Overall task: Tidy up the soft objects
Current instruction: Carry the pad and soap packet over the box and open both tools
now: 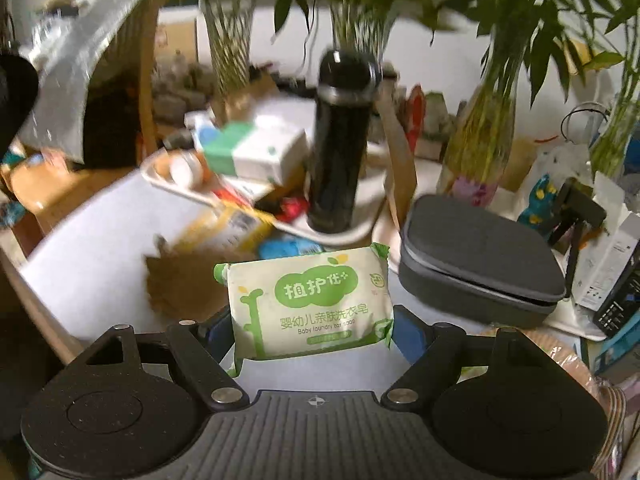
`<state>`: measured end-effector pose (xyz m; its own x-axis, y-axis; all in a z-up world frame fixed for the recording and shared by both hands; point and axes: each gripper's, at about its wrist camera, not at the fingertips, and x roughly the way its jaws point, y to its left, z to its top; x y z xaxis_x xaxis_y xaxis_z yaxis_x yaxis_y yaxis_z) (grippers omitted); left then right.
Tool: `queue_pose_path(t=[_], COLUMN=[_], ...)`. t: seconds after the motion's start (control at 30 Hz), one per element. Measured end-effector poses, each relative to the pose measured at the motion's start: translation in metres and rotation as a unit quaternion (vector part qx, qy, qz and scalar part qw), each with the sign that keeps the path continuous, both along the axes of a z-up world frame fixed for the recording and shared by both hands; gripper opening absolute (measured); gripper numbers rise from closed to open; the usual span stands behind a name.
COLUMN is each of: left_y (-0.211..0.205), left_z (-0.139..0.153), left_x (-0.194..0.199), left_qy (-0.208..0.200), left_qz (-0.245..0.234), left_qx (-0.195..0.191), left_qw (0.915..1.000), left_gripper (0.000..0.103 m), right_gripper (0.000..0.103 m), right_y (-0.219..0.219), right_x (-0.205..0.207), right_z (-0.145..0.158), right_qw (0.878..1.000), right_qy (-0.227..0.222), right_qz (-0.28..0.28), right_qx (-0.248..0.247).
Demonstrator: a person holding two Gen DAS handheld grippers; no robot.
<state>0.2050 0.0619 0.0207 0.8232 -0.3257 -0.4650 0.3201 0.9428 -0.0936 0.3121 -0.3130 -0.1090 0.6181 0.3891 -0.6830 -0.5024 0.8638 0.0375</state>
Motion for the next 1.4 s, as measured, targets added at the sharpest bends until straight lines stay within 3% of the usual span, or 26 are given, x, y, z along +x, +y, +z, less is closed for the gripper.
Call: queue_pose_path(t=[0.3, 0.53, 0.77, 0.87, 1.07, 1.13, 1.2, 1.4], left_y=[-0.033, -0.059, -0.083, -0.096, -0.110, -0.109, -0.107, -0.097], left_z=[0.016, 0.009, -0.004, -0.013, -0.034, -0.037, -0.036, -0.022], left_x=[-0.025, -0.042, -0.041, -0.038, -0.032, -0.034, -0.041, -0.072], left_qy=[-0.005, 0.028, 0.067, 0.088, 0.140, 0.142, 0.133, 0.085], left_qz=[-0.084, -0.146, -0.184, -0.194, -0.197, -0.191, -0.179, -0.125], left_qx=[0.009, 0.035, 0.078, 0.118, 0.170, 0.166, 0.160, 0.123], left_qw=[0.9964, 0.9883, 0.9775, 0.9699, 0.9554, 0.9570, 0.9615, 0.9808], left_gripper=[0.026, 0.026, 0.027, 0.028, 0.051, 0.066, 0.073, 0.075], right_gripper=[0.082, 0.082, 0.082, 0.082, 0.082, 0.082, 0.082, 0.082], right_y=[-0.001, -0.009, -0.023, -0.028, -0.030, -0.030, -0.030, -0.031], right_x=[-0.067, -0.109, -0.137, -0.144, -0.157, -0.161, -0.167, -0.182], right_z=[0.048, 0.063, 0.068, 0.069, 0.071, 0.072, 0.073, 0.073], right_qw=[0.999, 0.998, 0.997, 0.997, 0.995, 0.995, 0.994, 0.995], right_qy=[-0.023, -0.045, -0.047, -0.046, -0.038, -0.034, -0.034, -0.033], right_qz=[0.013, 0.012, 0.004, 0.000, 0.004, 0.006, 0.008, 0.005], right_qx=[0.045, 0.042, 0.059, 0.068, 0.088, 0.096, 0.100, 0.099])
